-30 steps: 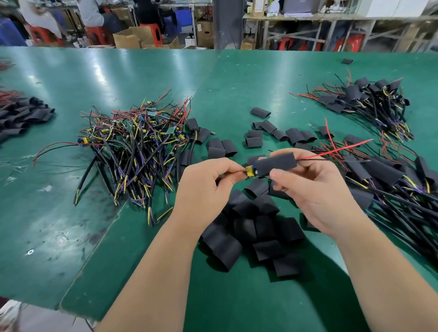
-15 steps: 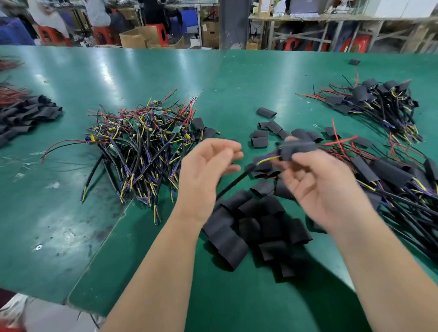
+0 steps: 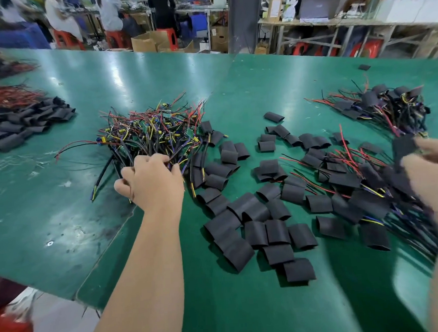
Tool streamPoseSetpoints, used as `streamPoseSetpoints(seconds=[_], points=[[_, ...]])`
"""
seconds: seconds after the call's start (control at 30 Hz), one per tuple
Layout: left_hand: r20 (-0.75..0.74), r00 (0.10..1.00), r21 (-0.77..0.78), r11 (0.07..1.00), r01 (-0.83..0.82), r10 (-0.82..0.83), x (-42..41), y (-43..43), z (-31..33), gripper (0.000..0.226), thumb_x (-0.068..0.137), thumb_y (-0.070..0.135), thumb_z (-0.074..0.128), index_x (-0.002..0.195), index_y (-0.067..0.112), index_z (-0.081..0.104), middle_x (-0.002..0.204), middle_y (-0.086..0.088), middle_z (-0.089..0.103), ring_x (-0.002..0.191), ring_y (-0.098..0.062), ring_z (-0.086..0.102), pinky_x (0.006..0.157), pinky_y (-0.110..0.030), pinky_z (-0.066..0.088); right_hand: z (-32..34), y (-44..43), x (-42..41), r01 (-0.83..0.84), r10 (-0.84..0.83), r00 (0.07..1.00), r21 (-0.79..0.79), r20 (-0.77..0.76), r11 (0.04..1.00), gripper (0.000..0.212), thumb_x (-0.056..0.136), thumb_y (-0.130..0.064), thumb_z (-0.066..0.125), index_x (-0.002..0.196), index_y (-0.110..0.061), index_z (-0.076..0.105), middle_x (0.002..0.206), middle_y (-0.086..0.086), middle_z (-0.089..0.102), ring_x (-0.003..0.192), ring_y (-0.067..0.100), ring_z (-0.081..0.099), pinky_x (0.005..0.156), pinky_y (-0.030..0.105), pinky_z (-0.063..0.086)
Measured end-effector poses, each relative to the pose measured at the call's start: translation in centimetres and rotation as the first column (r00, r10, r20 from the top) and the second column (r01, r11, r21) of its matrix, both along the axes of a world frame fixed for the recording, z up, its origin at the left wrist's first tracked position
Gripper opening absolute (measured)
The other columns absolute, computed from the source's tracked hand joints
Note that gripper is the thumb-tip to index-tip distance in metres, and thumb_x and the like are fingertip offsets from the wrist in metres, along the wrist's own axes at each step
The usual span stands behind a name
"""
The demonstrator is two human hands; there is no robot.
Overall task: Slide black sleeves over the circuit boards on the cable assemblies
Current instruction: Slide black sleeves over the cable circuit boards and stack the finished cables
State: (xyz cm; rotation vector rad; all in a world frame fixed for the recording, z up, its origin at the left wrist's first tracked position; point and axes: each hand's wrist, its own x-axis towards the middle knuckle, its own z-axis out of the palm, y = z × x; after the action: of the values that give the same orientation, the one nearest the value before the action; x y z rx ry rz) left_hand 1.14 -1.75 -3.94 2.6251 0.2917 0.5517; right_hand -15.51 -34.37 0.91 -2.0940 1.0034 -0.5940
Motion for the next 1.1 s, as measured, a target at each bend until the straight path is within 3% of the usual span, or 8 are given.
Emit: streamPoseSetpoints(seconds=[0.13,0.27,0.43,0.53,0.63,0.87,0.97,1.1], points=[[-0.036,0.998,0.004,0.999,-0.048,0.048,0.6,0.2,-0.1,0.020,0.090,0.043,0.058,0.103,0.032,0.070,0.111,-0.003,0.060,0.109,-0.033,0.040,0.087,-0.042,0.026,-0.2,1.7,0.1,0.165,-0.180,0.983,-0.246,-0.038,0.955,0.047,0.076,-0.017,0.060,0.123,-0.020,0.061,0.121,0.023,0.056,0.111,0.043,0.053,0.098,0.054,0.042],[0.031,0.999,0.004,1.000,-0.023,0.023,0.5,-0.1,0.3,0.019,0.095,0.035,0.053,0.097,0.027,0.069,0.111,-0.001,0.058,0.109,-0.031,0.037,0.088,-0.043,0.025,0.5,5.3,0.6,0.101,-0.051,0.988,-0.356,0.148,0.929,0.028,0.078,-0.011,0.059,0.103,-0.018,0.071,0.105,0.018,0.064,0.095,0.034,0.057,0.090,0.039,0.043],[0.484,0.855,-0.120,0.954,0.274,-0.184,-1.7,-1.0,1.8,0.010,0.090,0.027,0.056,0.091,0.024,0.066,0.098,0.000,0.060,0.097,-0.021,0.044,0.080,-0.035,0.019,-0.7,9.0,1.8,-0.354,0.345,0.933,0.091,0.097,0.931,0.015,0.082,-0.007,0.069,0.088,-0.018,0.074,0.054,-0.008,0.063,0.044,0.009,0.046,0.049,0.017,0.040],[0.505,0.739,-0.045,0.842,0.538,-0.446,-3.2,-2.5,2.0,0.010,0.086,0.018,0.055,0.087,0.020,0.064,0.091,0.006,0.056,0.092,-0.013,0.047,0.073,-0.029,0.015,-1.6,11.1,2.4,-0.604,0.498,0.797,0.442,0.342,0.664,0.056,0.079,-0.005,0.073,0.130,-0.023,0.056,0.086,-0.009,0.071,0.054,0.006,0.054,0.053,0.015,0.041],[0.432,0.672,-0.042,0.731,0.681,-0.601,-4.0,-3.7,1.8,0.010,0.086,0.010,0.054,0.089,0.013,0.063,0.092,0.009,0.049,0.088,-0.009,0.045,0.075,-0.027,0.017,-1.4,11.6,2.9,-0.751,0.359,0.619,0.394,0.698,0.529,0.063,0.066,-0.010,0.072,0.122,-0.036,0.057,0.101,-0.006,0.070,0.072,0.012,0.059,0.061,0.018,0.046],[0.323,0.578,-0.105,0.578,0.809,-0.750,-4.6,-3.8,2.0,0.023,0.096,0.023,0.043,0.101,0.015,0.063,0.070,0.008,0.059,0.063,-0.009,0.055,0.082,-0.042,0.039,-1.3,11.6,3.0,-0.652,0.338,0.645,0.262,0.685,0.712,0.004,0.064,-0.024,0.074,0.067,-0.025,0.072,0.066,0.001,0.072,0.058,0.013,0.068,0.054,0.019,0.051],[0.276,0.454,-0.052,0.459,0.887,-0.847,-5.5,-4.8,2.2,0.031,0.094,0.027,0.047,0.110,0.014,0.069,0.079,0.007,0.066,0.060,0.000,0.054,0.069,-0.034,0.039,-1.8,12.5,3.6,-0.598,0.321,0.719,0.315,0.616,0.737,0.010,0.068,-0.027,0.077,0.064,-0.021,0.071,0.065,0.006,0.072,0.052,0.015,0.065,0.049,0.020,0.049],[0.309,0.434,0.016,0.461,0.887,-0.846,-6.0,-5.6,1.8,0.025,0.092,0.015,0.061,0.113,0.008,0.070,0.081,-0.005,0.066,0.078,-0.024,0.062,0.072,-0.034,0.046,-2.1,12.9,4.1,-0.524,0.234,0.787,0.417,0.571,0.743,0.022,0.080,-0.021,0.075,0.060,-0.015,0.069,0.059,0.007,0.068,0.045,0.014,0.058,0.043,0.019,0.044]])
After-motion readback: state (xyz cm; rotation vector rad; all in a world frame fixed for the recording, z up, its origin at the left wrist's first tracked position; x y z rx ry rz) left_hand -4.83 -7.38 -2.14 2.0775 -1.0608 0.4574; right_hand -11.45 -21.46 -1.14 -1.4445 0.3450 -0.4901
